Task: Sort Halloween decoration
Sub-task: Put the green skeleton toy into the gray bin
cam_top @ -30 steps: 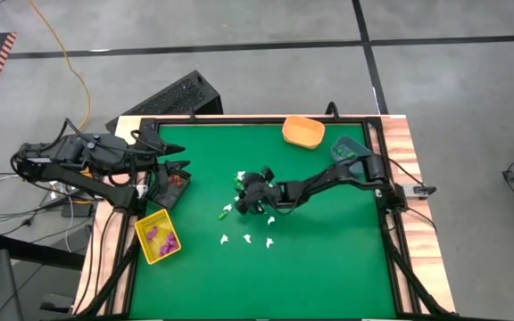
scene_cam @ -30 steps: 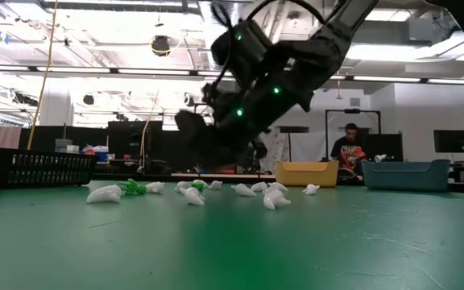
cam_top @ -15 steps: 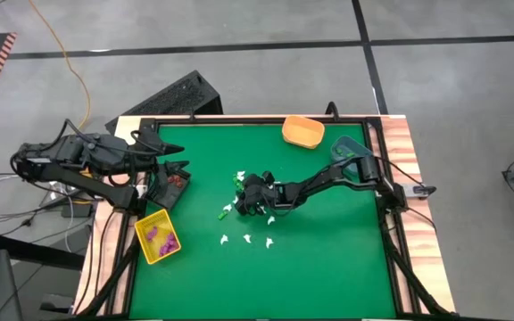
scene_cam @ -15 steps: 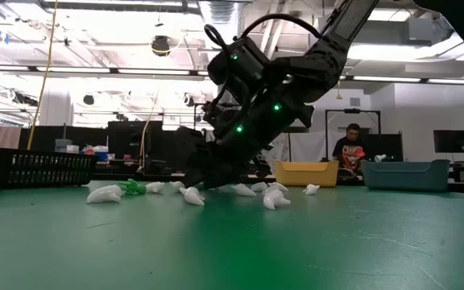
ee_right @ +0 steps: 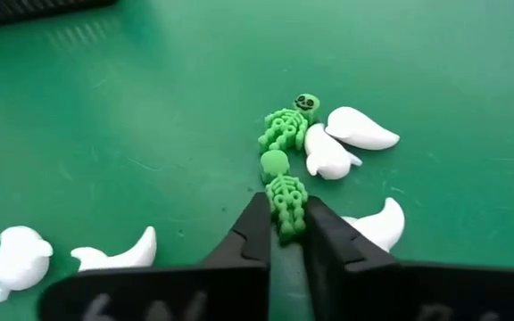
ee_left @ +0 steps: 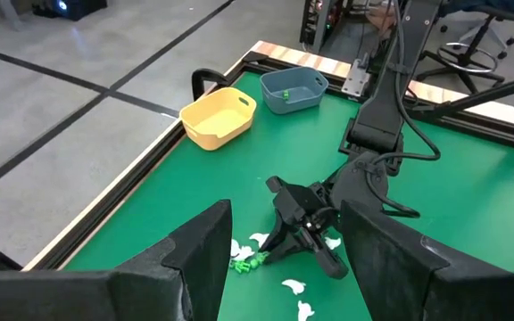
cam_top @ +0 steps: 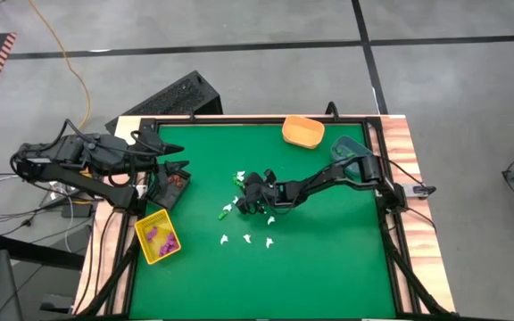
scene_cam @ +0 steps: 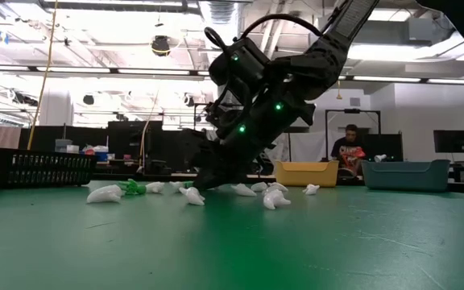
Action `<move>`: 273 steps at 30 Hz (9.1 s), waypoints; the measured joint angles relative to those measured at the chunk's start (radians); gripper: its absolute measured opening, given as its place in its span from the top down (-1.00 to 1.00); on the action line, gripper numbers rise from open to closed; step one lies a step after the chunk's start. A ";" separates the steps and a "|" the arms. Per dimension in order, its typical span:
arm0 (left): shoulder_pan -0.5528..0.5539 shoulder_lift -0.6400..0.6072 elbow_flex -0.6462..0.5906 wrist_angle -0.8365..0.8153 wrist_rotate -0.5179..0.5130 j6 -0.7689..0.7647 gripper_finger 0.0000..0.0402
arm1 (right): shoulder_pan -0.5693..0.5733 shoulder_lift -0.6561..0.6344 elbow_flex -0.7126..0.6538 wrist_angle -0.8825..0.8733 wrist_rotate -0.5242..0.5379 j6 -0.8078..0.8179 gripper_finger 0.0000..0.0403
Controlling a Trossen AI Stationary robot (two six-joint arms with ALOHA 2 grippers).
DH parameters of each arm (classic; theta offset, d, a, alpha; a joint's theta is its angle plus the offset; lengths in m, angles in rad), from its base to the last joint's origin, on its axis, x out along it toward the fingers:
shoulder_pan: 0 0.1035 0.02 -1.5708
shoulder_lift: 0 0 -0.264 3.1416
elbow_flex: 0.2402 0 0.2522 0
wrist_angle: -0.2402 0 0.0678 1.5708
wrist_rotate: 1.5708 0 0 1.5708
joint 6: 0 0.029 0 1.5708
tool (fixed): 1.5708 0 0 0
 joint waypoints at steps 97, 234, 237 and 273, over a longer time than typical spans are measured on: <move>0.000 0.000 0.000 -0.022 -0.039 -0.041 0.01 | -0.332 -0.897 -0.489 -0.363 0.144 0.355 -0.07; -0.002 -0.124 0.000 -0.152 -0.149 -0.079 0.01 | -0.373 -0.929 -0.446 -1.043 0.148 0.821 1.00; -0.002 -0.124 0.000 -0.152 -0.163 -0.080 0.01 | -0.401 -0.910 -0.446 -1.039 0.144 0.821 1.00; -0.002 -0.124 0.000 -0.214 -0.161 -0.149 0.01 | -0.619 -0.851 -0.435 -0.957 0.010 0.662 0.19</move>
